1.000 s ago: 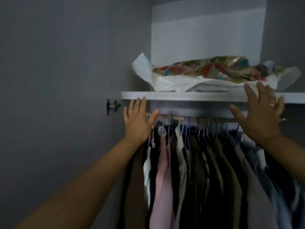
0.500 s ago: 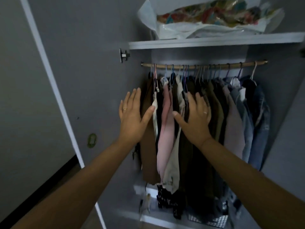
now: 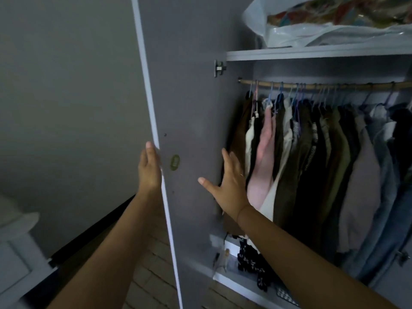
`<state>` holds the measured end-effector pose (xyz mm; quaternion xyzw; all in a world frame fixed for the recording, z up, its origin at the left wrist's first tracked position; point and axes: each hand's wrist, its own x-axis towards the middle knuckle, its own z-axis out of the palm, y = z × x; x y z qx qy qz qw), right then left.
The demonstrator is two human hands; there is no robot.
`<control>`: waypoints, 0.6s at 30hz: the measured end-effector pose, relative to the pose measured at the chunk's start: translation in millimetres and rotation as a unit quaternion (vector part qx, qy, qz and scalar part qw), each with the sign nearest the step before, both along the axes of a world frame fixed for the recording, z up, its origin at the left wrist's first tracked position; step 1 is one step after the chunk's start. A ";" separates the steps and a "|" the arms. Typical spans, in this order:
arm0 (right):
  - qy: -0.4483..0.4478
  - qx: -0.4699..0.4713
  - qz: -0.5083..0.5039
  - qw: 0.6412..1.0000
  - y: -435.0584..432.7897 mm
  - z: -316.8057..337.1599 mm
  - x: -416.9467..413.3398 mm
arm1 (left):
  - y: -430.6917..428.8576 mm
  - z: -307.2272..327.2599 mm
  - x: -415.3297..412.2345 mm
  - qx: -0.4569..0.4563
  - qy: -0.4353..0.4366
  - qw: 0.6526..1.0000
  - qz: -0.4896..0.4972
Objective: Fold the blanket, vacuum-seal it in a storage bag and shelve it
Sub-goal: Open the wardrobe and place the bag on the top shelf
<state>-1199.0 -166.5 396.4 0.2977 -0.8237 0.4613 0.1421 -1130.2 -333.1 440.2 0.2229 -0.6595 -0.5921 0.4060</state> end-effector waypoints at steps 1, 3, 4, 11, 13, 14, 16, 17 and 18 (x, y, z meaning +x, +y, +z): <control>-0.006 -0.003 0.013 1.000 -13.4 1.1 4.7 | -5.7 -1.4 6.7 0.028 -0.031 0.998 -0.045; -0.017 -0.015 0.035 0.999 -41.2 0.0 14.0 | -15.1 -9.7 16.8 0.018 -0.088 0.988 -0.123; -0.023 -0.019 0.044 0.999 -54.4 -2.5 17.9 | -21.4 -17.4 18.5 0.006 -0.100 0.983 -0.153; -0.050 -0.092 0.046 0.993 -93.0 -32.9 15.3 | -44.2 -35.4 10.5 -0.076 -0.129 0.955 -0.254; -0.063 -0.147 0.030 0.987 -81.2 -38.7 7.8 | -32.6 -32.3 0.9 -0.100 -0.094 0.953 -0.271; -0.069 -0.163 0.016 0.984 -72.2 -40.5 3.0 | -26.7 -31.1 -6.8 -0.103 -0.061 0.958 -0.262; -0.070 -0.176 -0.001 0.982 -49.2 -43.3 -7.0 | -12.6 -27.7 -27.6 -0.132 -0.012 0.962 -0.241; -0.066 -0.180 0.002 0.981 -36.1 -45.6 -12.7 | -4.2 -27.7 -40.5 -0.145 -0.006 0.957 -0.251; -0.064 -0.182 0.009 0.981 -22.6 -46.1 -17.0 | 6.0 -28.4 -52.2 -0.147 -0.015 0.949 -0.278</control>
